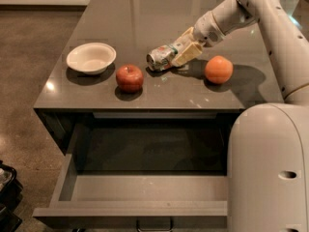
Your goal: Place 7up can into top drawer
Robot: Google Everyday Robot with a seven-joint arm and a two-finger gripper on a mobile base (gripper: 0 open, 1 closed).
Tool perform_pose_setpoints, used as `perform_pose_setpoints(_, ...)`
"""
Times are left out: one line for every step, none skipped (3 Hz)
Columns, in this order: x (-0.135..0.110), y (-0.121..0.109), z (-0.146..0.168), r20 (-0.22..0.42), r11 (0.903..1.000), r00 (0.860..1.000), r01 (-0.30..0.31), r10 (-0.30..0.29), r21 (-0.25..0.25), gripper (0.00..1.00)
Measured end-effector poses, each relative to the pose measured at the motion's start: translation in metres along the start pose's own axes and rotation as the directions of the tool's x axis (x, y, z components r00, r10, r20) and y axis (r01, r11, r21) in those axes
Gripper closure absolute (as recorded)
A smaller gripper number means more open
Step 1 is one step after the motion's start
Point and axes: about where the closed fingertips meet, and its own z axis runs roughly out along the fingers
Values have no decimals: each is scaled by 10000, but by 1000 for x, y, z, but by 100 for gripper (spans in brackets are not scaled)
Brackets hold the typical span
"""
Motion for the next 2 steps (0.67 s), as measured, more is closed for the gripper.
perform_pose_setpoints(-13,-5,-17,-115,9980,9998,145,-138,612,100)
perform_pose_setpoints(-26,6,-56,-586,9890,9982,169,-84,1471,100)
